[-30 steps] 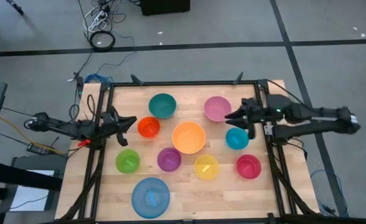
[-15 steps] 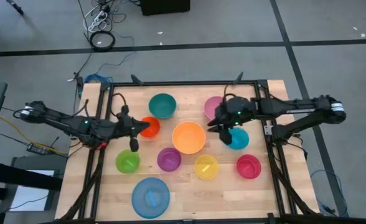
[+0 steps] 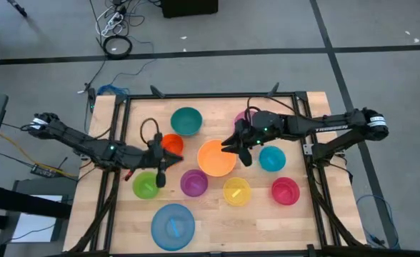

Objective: Nest bowls inside each other
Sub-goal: Stack the light orange bowl on top of the blue bowl

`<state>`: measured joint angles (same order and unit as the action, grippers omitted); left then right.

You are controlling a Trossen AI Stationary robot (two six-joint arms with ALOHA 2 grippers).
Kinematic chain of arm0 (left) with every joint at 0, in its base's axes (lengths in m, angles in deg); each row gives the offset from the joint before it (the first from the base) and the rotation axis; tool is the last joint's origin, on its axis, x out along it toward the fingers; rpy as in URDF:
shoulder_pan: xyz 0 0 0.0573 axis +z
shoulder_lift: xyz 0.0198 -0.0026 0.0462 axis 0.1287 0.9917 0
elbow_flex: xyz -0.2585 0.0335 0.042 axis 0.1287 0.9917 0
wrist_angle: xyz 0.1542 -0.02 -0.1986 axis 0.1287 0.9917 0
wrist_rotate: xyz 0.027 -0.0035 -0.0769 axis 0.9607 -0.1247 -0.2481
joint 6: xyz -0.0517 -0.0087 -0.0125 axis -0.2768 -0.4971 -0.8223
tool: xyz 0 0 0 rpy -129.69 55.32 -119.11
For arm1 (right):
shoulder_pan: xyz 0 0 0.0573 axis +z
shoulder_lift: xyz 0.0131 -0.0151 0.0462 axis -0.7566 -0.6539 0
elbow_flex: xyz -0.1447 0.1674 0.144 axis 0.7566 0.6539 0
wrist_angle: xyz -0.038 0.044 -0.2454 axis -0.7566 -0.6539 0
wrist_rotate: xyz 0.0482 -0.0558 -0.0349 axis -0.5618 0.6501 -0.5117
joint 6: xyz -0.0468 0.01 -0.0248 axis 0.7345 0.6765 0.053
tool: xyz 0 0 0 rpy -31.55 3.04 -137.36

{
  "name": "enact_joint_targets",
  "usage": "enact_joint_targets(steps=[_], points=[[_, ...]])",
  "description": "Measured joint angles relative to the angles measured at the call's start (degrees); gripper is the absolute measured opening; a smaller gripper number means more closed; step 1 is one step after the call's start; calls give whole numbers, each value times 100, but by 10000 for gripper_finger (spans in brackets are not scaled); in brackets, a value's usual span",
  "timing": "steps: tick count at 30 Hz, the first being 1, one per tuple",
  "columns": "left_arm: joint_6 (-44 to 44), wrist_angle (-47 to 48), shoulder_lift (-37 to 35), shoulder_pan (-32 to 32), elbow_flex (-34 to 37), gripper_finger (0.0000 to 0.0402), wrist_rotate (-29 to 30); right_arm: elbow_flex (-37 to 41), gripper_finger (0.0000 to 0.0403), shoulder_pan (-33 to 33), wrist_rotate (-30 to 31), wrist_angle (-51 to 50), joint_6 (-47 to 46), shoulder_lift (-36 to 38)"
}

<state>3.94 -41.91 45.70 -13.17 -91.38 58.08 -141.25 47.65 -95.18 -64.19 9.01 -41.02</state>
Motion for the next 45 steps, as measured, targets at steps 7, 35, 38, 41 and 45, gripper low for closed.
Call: enact_joint_targets(steps=[7, 35, 38, 41, 45], points=[[-235, -401, 410, -553, 0, 36, -144, 0, 117, 23, 11, 105, 33, 24], [-1893, 325, 849, -674, -185, 145, 601, 1, 242, 294, 1927, -1123, 502, -95], [-2114, 1209, 850, -605, -632, 155, 799, -52, 240, 299, 1943, -1519, 434, -254], [-2322, 2503, 930, -532, -1336, 156, 1028, -281, 235, 319, 1831, -2094, 369, -621], [-2339, 4263, 1271, -380, -2248, 157, 1072, -849, 231, 421, 1584, -2753, 634, -1390]])
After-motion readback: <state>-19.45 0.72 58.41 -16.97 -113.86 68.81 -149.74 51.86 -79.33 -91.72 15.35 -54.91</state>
